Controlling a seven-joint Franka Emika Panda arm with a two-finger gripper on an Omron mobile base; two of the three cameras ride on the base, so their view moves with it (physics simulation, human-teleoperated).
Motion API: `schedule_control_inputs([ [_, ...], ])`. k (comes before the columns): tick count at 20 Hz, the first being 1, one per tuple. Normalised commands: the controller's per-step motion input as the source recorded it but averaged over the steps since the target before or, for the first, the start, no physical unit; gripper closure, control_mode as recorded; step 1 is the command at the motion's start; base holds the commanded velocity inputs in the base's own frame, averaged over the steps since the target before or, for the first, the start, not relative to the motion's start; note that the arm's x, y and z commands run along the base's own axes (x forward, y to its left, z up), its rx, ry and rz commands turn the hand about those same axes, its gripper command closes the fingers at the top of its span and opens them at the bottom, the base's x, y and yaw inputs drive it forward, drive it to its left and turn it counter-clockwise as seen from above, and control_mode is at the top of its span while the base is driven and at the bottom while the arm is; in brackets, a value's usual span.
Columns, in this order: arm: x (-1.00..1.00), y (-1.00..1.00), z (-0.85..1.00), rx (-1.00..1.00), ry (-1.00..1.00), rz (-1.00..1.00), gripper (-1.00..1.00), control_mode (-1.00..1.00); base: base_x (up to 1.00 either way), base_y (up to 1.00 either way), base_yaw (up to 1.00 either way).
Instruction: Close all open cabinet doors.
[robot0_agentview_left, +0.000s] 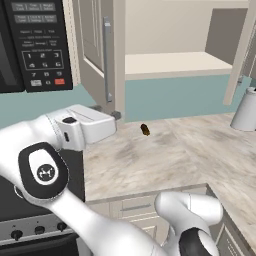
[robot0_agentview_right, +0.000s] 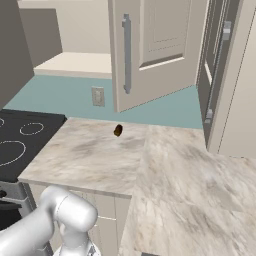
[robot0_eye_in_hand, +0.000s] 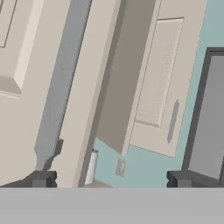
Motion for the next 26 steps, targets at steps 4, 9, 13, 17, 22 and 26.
schedule_control_inputs([
  [4, 0.28, 0.09, -0.03, -0.01, 0.00, 0.00, -1.00, -1.00, 0.00, 0.00, 0.00],
  [9, 0.31, 0.03, -0.08, -0.01, 0.00, 0.00, -1.00, -1.00, 0.00, 0.00, 0.00],
  [13, 0.23, 0.06, -0.12, -0.01, 0.00, 0.00, -1.00, -1.00, 0.00, 0.00, 0.00],
  [17, 0.19, 0.05, -0.13, 0.00, 0.00, 0.00, -1.00, -1.00, 0.00, 0.00, 0.00],
  [22, 0.22, 0.02, -0.04, 0.00, 0.00, 0.00, -1.00, -1.00, 0.00, 0.00, 0.00],
  [26, 0.24, 0.00, 0.00, 0.00, 0.00, -0.01, -1.00, -1.00, 0.00, 0.00, 0.00],
])
